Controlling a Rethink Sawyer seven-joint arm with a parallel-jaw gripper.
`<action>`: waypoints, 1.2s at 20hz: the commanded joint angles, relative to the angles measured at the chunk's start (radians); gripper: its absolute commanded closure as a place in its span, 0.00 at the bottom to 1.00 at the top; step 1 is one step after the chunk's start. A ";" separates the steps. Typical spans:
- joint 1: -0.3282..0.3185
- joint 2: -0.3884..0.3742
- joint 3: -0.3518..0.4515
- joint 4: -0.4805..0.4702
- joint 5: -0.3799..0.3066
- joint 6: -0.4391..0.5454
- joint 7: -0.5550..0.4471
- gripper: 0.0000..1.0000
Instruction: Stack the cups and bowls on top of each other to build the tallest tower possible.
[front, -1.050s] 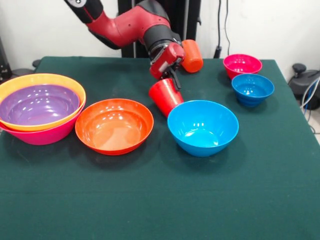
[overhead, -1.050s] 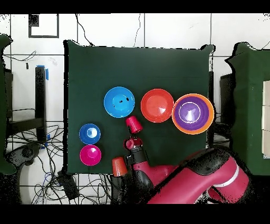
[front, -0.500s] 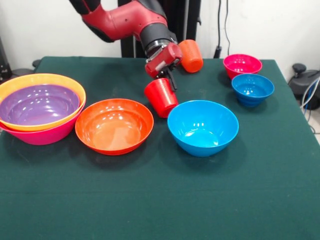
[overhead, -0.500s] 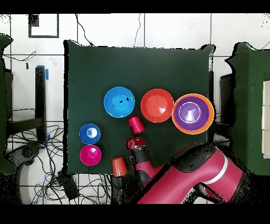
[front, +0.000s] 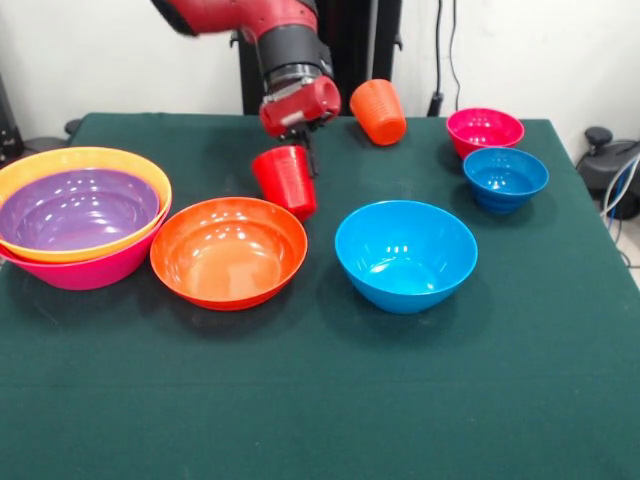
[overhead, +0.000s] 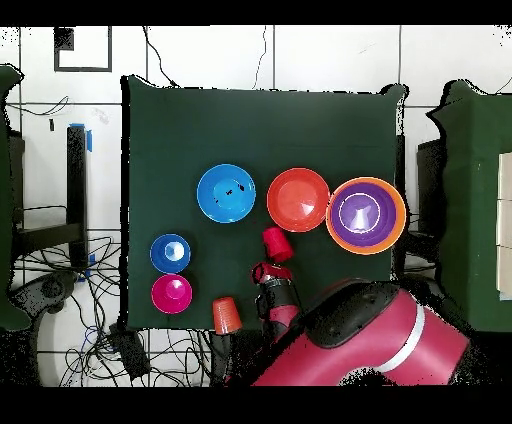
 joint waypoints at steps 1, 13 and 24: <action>0.078 -0.178 -0.056 0.091 0.143 0.349 0.084 1.00; 0.114 -0.395 0.029 0.289 0.151 0.516 0.162 1.00; -0.013 -0.535 0.111 0.287 0.113 0.825 0.084 1.00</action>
